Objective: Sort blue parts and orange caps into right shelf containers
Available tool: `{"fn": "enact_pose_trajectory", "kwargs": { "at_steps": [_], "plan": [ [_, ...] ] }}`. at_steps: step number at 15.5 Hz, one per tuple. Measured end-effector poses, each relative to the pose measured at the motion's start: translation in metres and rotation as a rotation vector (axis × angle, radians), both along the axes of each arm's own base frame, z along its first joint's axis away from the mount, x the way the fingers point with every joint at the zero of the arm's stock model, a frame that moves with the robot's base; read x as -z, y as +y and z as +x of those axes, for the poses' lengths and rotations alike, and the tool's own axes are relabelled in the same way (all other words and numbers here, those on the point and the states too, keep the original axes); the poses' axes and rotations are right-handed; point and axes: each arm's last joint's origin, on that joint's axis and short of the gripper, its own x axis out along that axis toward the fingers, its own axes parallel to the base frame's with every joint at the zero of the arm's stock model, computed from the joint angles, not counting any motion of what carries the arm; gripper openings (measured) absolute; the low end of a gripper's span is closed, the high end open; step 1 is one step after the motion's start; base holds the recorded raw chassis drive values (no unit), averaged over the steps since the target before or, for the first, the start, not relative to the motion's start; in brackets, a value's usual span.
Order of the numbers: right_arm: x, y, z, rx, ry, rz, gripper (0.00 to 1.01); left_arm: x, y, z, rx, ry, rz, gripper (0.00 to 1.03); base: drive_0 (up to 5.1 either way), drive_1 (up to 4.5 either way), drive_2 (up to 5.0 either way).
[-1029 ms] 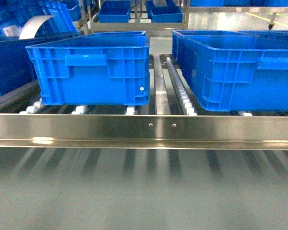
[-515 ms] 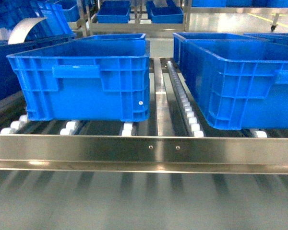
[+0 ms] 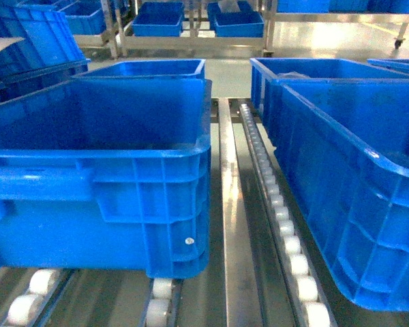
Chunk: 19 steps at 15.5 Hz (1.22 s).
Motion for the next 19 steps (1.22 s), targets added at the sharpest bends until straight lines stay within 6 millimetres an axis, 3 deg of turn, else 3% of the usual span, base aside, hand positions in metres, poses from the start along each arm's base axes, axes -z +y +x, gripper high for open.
{"fn": "enact_pose_trajectory", "kwargs": {
  "at_steps": [19],
  "plan": [
    [0.0000, 0.0000, 0.0000, 0.000, 0.000, 0.000, 0.43, 0.0001, 0.0000, 0.0000, 0.000, 0.002, 0.000, 0.42, 0.1, 4.39, -4.2]
  ]
}}
